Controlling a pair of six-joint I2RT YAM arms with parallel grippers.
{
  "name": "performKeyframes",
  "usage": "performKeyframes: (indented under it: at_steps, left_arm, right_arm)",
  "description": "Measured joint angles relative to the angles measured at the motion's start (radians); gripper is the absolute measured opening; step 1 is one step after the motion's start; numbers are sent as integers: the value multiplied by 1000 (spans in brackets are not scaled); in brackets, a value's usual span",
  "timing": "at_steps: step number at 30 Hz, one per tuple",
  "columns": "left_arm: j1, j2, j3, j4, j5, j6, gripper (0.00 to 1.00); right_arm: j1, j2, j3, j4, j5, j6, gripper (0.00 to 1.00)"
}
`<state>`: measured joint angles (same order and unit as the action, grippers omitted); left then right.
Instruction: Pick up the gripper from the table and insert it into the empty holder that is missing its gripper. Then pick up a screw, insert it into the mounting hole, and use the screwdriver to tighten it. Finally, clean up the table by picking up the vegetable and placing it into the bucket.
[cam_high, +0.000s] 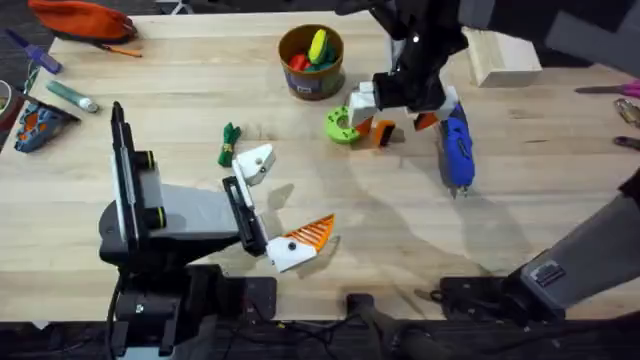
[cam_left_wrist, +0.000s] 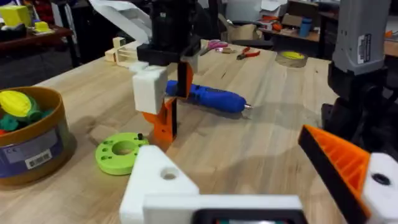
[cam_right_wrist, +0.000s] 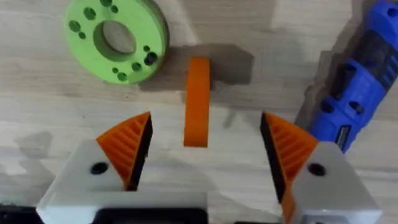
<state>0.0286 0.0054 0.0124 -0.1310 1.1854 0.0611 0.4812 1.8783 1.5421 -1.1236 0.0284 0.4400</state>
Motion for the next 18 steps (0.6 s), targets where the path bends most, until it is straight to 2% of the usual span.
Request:
performKeyframes:
  at_steps: [6,18]
  left_arm:
    - [0,0,0,0,0,0,985]
    - [0,0,0,0,0,0,986]
  right_arm:
    - [0,2,0,19,0,0,868]
    - [11,5,1,17,0,0,585]
